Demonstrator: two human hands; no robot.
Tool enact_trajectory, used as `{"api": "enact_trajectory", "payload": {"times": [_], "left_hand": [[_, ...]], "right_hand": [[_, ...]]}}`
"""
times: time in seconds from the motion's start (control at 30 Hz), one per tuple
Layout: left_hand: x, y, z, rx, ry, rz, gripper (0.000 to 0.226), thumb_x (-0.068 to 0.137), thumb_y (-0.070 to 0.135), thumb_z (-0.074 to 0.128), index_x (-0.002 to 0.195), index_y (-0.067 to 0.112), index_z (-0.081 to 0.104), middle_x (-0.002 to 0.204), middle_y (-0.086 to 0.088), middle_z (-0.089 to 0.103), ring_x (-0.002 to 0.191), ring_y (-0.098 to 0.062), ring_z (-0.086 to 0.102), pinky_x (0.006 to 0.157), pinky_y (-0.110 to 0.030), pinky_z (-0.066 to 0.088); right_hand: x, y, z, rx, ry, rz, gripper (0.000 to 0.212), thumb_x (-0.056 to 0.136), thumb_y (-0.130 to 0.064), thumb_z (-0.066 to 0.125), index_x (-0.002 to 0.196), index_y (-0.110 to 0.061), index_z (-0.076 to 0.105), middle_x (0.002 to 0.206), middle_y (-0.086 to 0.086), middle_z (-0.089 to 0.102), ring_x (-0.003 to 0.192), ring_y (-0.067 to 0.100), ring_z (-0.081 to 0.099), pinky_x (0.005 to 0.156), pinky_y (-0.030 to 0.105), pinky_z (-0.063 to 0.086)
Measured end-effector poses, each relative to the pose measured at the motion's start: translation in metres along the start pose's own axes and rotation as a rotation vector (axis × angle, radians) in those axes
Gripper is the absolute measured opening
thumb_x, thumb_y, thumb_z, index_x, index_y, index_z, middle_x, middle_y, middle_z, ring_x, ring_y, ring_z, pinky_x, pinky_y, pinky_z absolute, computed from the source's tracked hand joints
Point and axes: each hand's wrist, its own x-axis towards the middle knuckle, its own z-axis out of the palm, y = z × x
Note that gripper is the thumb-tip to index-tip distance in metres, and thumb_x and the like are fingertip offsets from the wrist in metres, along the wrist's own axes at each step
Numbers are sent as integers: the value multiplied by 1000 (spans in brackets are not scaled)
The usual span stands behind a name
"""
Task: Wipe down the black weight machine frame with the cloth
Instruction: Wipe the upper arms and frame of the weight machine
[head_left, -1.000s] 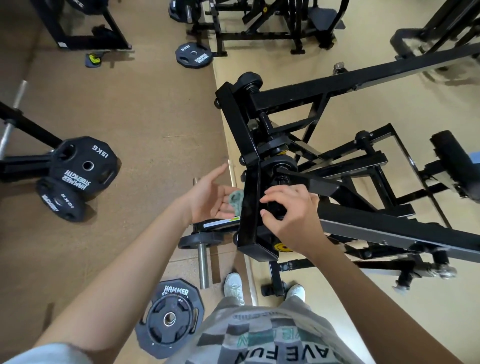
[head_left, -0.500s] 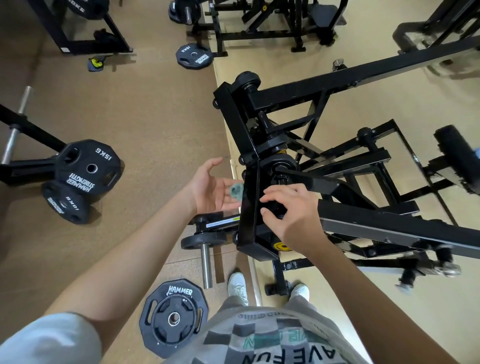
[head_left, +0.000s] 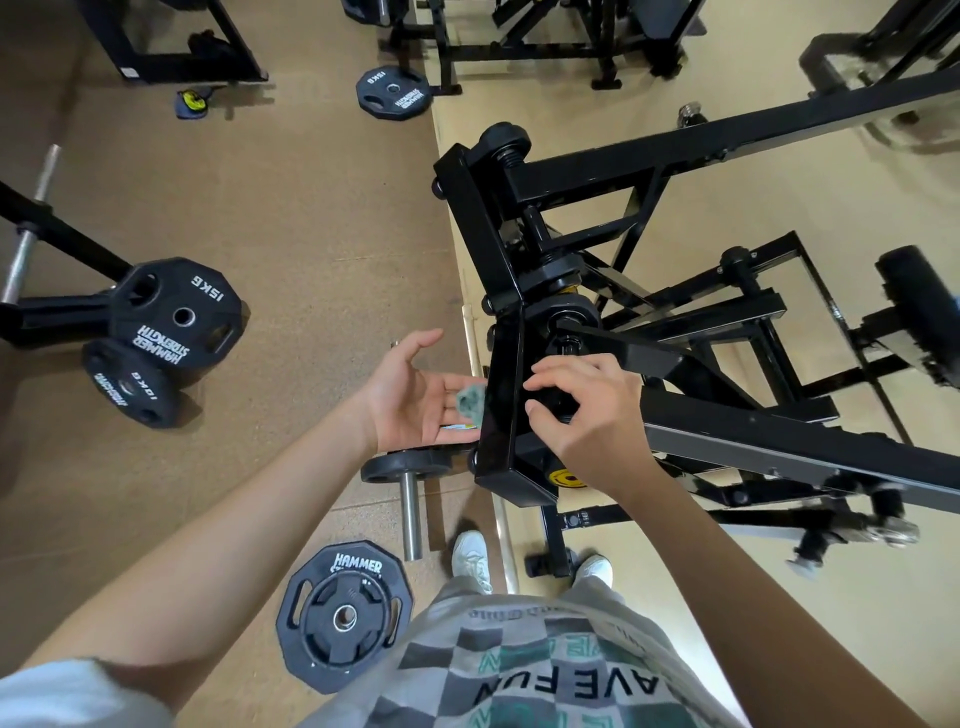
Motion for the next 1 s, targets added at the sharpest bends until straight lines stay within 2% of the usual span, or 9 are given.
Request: {"api": "enact_trajectory", "payload": {"times": [0.17, 0.23, 0.4, 0.57, 0.63, 0.73, 0.8, 0.87, 1.0], "left_hand": [[15, 13, 18, -42, 117, 111, 86, 86, 70, 48, 135, -1, 60, 137, -21, 58, 116, -34, 62, 109, -48, 45], [18, 11, 21, -35, 143, 128, 86, 85, 69, 50, 139, 2, 58, 134, -19, 58, 108, -30, 63, 103, -45, 48], [7, -15, 19, 46, 111, 85, 77, 92, 66, 43, 129, 1, 64, 105, -13, 70, 90, -26, 69, 84, -38, 58], [-28, -34, 13, 104, 121, 127, 79, 89, 62, 48, 133, -1, 62, 127, -23, 65, 109, -33, 65, 100, -44, 53], [-41, -35, 14, 147, 148, 181, 80, 86, 63, 52, 133, 0, 63, 129, -21, 65, 111, -30, 63, 104, -45, 51], [-55, -33, 19, 226, 166, 287, 81, 81, 61, 56, 132, -2, 63, 126, -16, 66, 106, -25, 64, 97, -39, 54], [-55, -32, 26, 300, 178, 329, 81, 81, 61, 52, 134, 0, 61, 130, -12, 68, 113, -27, 64, 95, -37, 52], [-49, -30, 33, 356, 185, 365, 80, 83, 62, 47, 136, 4, 60, 132, -7, 68, 122, -27, 62, 100, -37, 48], [-25, -19, 45, 487, 224, 441, 71, 89, 67, 37, 131, 18, 68, 133, 0, 68, 123, -16, 61, 109, -39, 40]], "right_hand": [[-1, 0, -1, 12, -3, 9, 15, 81, -36, 66, 93, -31, 75, 110, -24, 68, 110, 8, 50, 95, 36, 29], [-1, 0, -1, 23, -3, 20, 18, 81, -36, 66, 95, -32, 74, 110, -23, 68, 111, 8, 51, 95, 36, 29], [0, 0, -1, 35, 3, 31, 18, 80, -34, 67, 96, -31, 75, 110, -24, 69, 111, 9, 52, 95, 38, 30], [1, -2, -3, 26, -15, 43, 17, 79, -33, 67, 95, -31, 75, 110, -25, 68, 112, 10, 53, 98, 43, 34], [2, -2, -4, 11, -23, 48, 18, 80, -35, 66, 95, -32, 75, 110, -26, 67, 112, 9, 52, 100, 45, 34], [1, -2, -3, 6, -37, 60, 18, 80, -36, 65, 94, -33, 75, 110, -29, 64, 112, 8, 51, 102, 48, 34], [1, -3, -3, 11, -32, 55, 17, 79, -35, 66, 94, -32, 75, 109, -29, 64, 112, 8, 51, 102, 50, 35], [1, -3, -2, 14, -25, 48, 17, 79, -35, 66, 94, -32, 74, 111, -26, 66, 111, 8, 52, 102, 52, 35], [0, 0, -1, 34, -21, 57, 25, 79, -34, 66, 103, -30, 74, 122, -18, 64, 116, 9, 55, 105, 50, 35]]}}
